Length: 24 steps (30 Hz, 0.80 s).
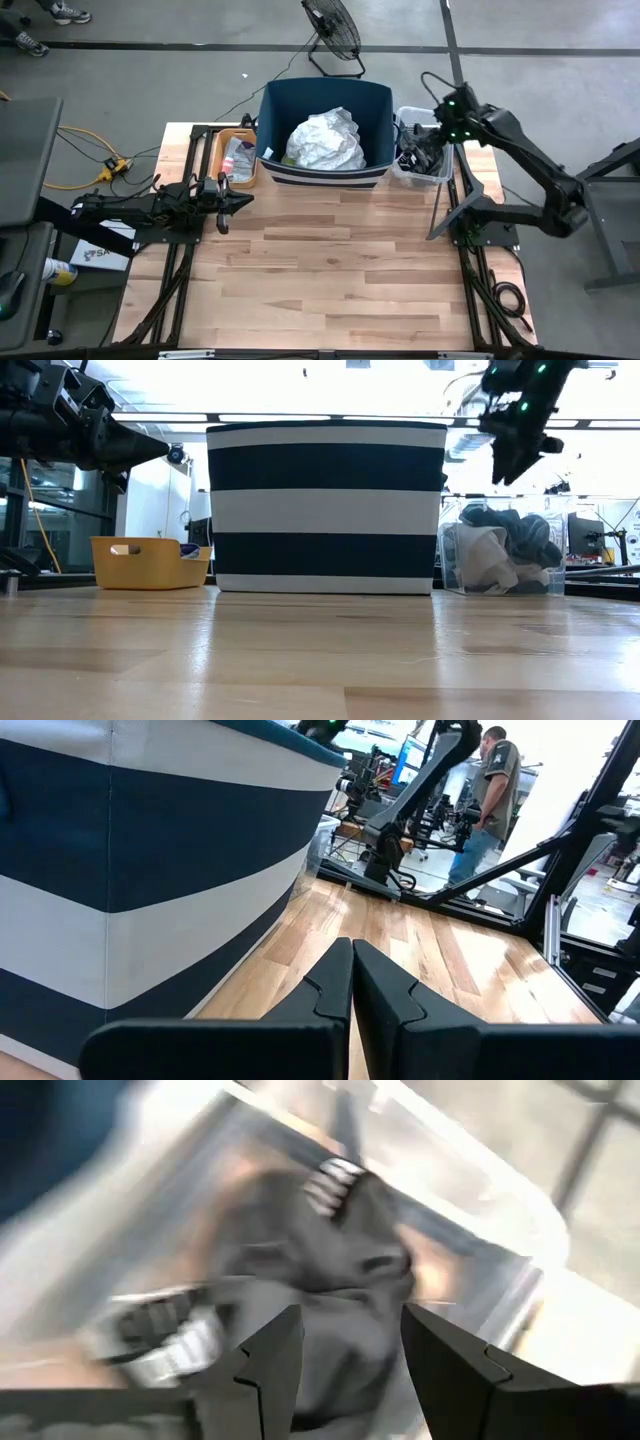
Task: Pick & Place Cloths
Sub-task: Return to Home Position
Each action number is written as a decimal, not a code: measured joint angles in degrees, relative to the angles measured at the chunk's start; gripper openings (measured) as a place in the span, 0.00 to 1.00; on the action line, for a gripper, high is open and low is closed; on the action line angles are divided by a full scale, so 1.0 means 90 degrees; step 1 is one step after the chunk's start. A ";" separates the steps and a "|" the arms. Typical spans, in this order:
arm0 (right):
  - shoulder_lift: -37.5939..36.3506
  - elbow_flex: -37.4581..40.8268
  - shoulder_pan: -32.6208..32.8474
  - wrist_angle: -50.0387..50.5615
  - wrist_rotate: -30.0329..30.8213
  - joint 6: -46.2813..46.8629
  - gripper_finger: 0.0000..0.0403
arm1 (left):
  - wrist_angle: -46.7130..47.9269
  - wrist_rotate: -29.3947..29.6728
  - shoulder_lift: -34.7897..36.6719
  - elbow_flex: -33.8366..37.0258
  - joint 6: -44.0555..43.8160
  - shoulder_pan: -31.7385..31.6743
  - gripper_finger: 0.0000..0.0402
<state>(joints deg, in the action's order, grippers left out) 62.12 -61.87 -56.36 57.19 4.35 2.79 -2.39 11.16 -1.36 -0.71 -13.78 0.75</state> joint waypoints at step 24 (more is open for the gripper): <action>-0.3018 0.3121 0.3531 -0.5635 -0.2165 0.3275 0.40 | 0.0000 0.0000 0.0000 0.0000 0.0002 0.0000 0.03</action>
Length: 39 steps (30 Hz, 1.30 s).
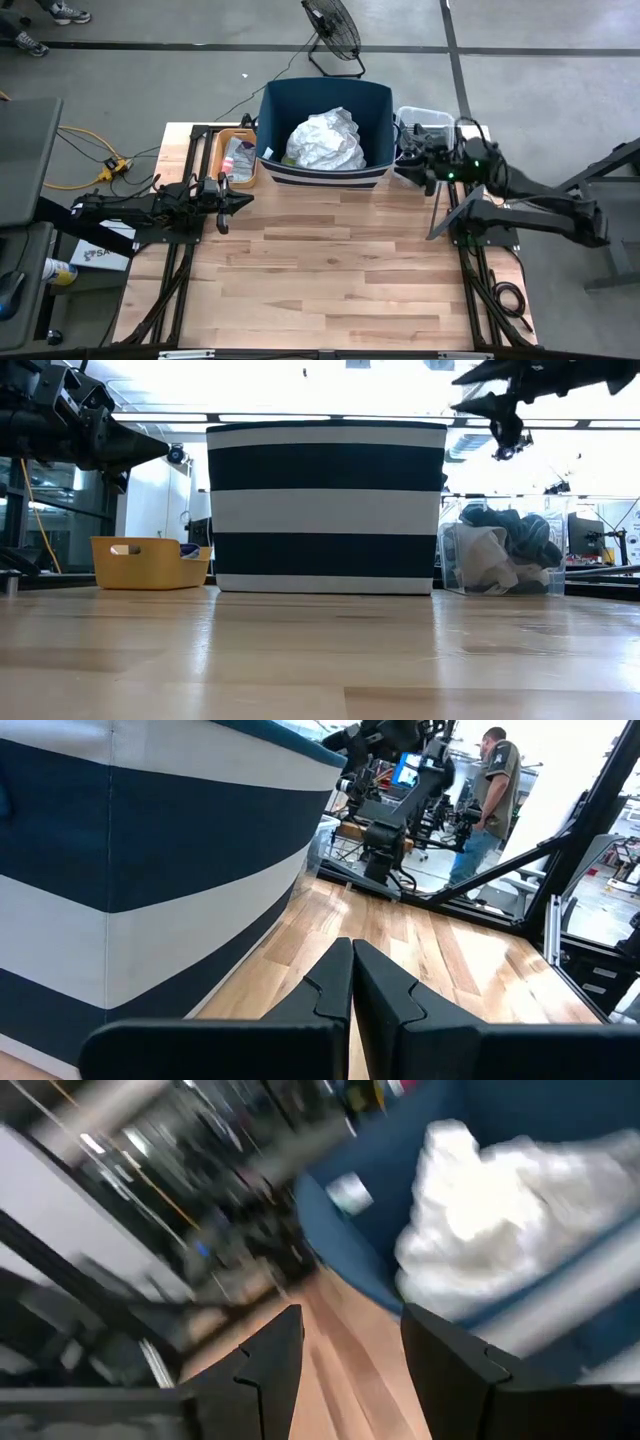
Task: Pick & Place Cloths
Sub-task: Return to Home Position
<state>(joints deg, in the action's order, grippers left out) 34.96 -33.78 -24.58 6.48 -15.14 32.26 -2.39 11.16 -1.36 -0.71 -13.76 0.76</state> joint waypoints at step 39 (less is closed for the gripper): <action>-0.1834 0.3696 0.2483 -0.4436 0.2286 0.0435 0.40 | 0.0000 0.0000 0.0001 0.0000 -0.0001 0.0001 0.03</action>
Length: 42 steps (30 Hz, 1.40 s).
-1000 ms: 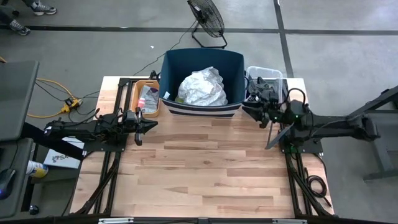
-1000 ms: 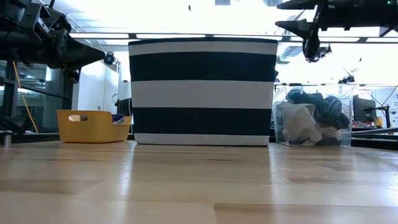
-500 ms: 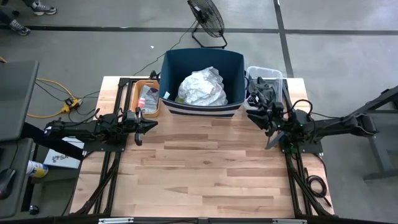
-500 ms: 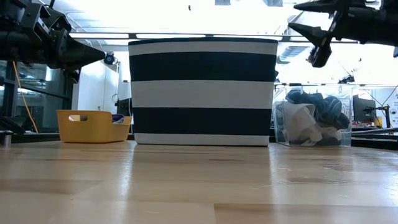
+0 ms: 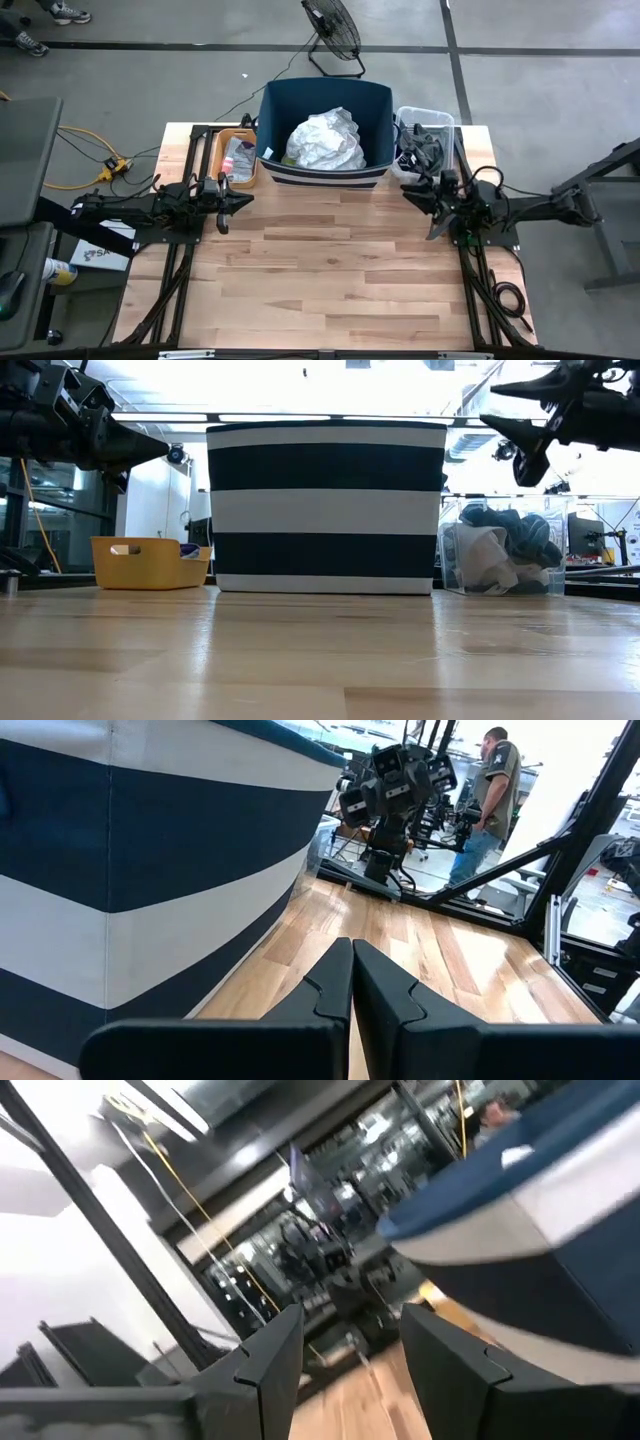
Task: Pick & Place Cloths
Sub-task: Return to Home Position
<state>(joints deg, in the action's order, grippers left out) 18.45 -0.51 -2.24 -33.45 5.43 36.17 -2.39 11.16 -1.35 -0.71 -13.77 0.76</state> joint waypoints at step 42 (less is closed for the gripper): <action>-0.1017 0.0017 0.0000 0.2317 -0.0730 0.0664 0.40 | 0.0002 0.0000 -0.0002 0.0000 -0.0001 0.0001 0.03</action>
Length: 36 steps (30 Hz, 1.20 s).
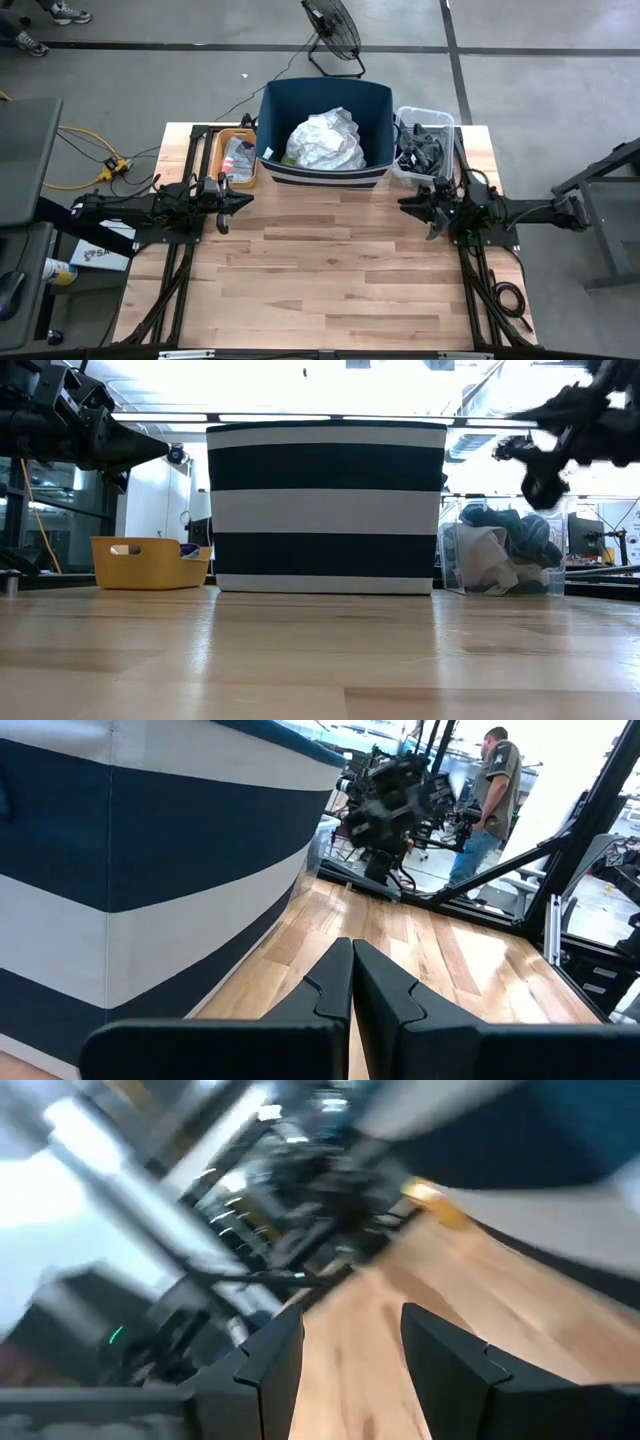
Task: Pick & Place Cloths
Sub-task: Return to Home Position
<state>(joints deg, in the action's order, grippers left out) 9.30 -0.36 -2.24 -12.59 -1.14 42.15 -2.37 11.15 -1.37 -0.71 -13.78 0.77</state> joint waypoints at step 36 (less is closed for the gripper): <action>0.0045 0.0005 0.0209 0.0026 0.0118 -0.3691 0.40 | 0.0000 -0.0001 0.0000 0.0000 0.0000 -0.0001 0.03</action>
<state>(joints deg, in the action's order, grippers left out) 9.70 -0.32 -0.36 -12.36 -0.08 8.93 -2.37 11.15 -1.37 -0.71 -13.78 0.76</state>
